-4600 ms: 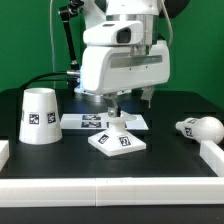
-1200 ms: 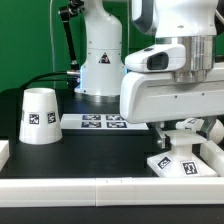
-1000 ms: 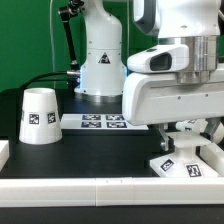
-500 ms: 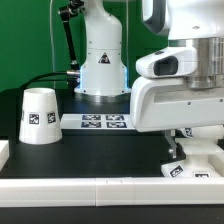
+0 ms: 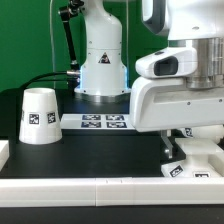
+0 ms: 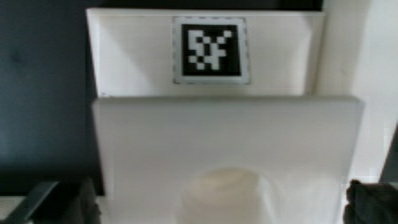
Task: Assemble lamp
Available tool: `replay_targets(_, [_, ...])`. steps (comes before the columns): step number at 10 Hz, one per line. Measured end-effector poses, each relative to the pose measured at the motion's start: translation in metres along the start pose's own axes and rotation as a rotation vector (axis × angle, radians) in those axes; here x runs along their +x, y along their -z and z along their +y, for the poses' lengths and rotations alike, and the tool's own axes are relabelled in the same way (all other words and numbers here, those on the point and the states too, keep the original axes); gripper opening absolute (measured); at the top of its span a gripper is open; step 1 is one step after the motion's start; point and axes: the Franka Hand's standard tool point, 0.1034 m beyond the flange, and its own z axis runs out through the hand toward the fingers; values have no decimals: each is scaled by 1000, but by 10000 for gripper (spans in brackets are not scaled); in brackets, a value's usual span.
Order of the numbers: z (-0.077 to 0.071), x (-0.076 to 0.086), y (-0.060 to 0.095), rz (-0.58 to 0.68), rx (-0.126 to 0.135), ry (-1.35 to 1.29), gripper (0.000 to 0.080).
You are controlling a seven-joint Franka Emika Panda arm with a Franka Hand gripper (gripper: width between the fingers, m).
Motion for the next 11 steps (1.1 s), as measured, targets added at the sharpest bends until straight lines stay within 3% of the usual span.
replay_targets(3, [-12,-32,21,-12,-6,35,699])
replay_targets(5, [-27,-55,36,-17,-8,71,699])
replay_targets(8, [-67,-73,33,-41,3,217,699])
replay_targets(9, [-73,-77,29,-52,7,250,699])
replay_targets(11, [-69,-75,30,-49,6,238,699])
